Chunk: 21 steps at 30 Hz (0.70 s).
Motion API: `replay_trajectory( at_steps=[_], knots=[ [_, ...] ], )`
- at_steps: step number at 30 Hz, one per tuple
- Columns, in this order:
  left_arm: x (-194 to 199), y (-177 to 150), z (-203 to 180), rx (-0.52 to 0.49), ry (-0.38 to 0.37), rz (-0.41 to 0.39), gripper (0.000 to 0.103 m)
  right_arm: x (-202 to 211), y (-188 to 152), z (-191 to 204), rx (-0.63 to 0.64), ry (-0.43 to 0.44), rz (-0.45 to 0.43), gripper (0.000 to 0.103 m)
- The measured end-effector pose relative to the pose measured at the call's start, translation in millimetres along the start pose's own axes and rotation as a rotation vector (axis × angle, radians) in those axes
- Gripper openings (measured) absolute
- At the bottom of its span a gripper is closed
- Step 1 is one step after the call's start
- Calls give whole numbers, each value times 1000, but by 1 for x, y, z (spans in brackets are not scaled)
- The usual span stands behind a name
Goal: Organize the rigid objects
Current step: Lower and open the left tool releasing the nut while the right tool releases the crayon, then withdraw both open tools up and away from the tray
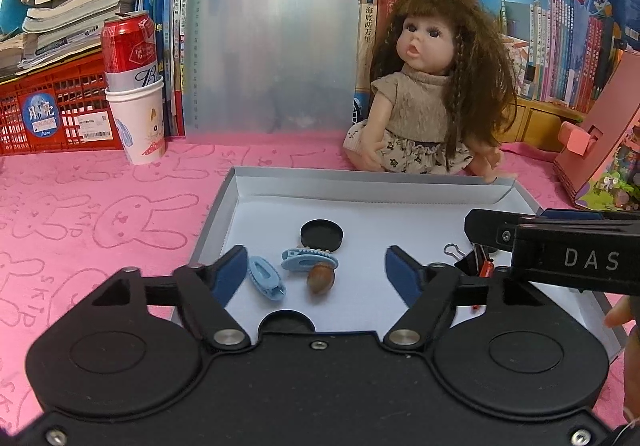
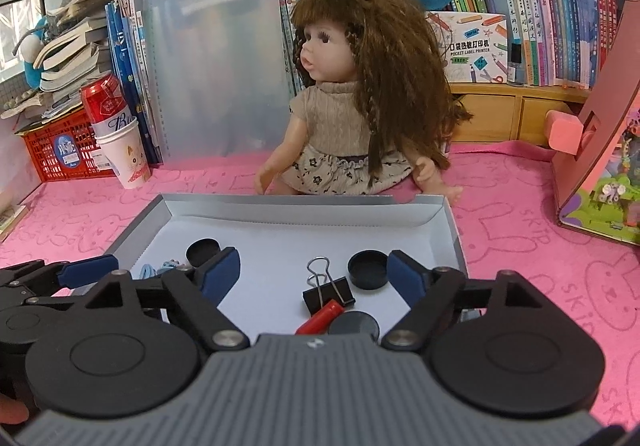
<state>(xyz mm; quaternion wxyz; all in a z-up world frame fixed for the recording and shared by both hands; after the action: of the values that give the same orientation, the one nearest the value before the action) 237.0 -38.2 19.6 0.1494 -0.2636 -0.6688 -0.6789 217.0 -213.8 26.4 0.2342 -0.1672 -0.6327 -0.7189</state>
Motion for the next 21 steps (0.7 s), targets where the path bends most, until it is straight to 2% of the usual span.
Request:
replay_trajectory(
  at_steps=[2, 6, 15, 21],
  knots=[
    [3, 0, -1, -4, 3, -4, 82, 2, 0, -1, -1, 1, -1, 91],
    [7, 1, -1, -5, 12, -11, 89, 5, 1, -3, 5, 5, 1, 103],
    [15, -1, 1, 12, 28, -11, 96, 14, 1, -6, 4, -9, -5, 103],
    [25, -4, 5, 17, 24, -11, 96, 27, -4, -8, -6, -16, -23, 103]
  ],
)
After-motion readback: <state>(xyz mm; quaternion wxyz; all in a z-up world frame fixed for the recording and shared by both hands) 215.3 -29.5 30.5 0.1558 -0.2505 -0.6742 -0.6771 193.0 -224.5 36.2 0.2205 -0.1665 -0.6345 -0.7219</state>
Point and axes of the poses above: each gripper's, at about its wrist camera, not at the fingertips, and x roughly against the way its jaws point, z to its left, y to its top, the point moved 1 cm from there along -x, roughly the way its jaws point, and after that the axes turned 1 degree about -x, right-handed, at the moved point
